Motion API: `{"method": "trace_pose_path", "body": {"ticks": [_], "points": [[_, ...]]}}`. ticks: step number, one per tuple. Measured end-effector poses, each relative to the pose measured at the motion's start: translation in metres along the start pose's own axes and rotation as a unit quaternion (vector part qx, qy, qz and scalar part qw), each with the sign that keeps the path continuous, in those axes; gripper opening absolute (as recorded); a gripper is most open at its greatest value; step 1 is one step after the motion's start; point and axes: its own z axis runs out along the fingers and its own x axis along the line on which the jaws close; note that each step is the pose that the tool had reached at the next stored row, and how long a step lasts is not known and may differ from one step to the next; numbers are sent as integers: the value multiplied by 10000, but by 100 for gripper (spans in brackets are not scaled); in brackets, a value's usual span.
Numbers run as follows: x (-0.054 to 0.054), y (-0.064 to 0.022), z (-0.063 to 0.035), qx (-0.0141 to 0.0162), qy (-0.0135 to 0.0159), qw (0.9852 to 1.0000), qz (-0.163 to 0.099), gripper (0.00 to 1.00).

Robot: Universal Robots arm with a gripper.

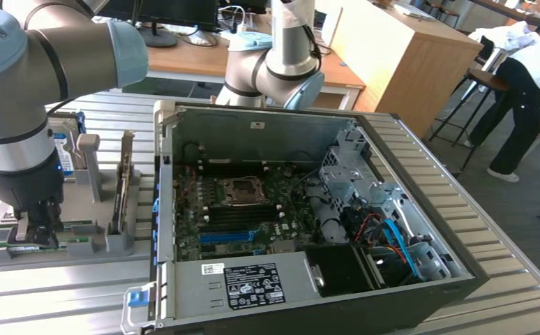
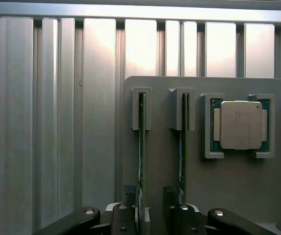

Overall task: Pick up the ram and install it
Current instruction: 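Pick up the ram and move it above insertion slot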

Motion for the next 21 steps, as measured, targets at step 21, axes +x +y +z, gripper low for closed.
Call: {"method": "trace_pose_path", "body": {"ticks": [21], "points": [[67, -7, -2, -2, 0, 10000, 0, 36]]}}
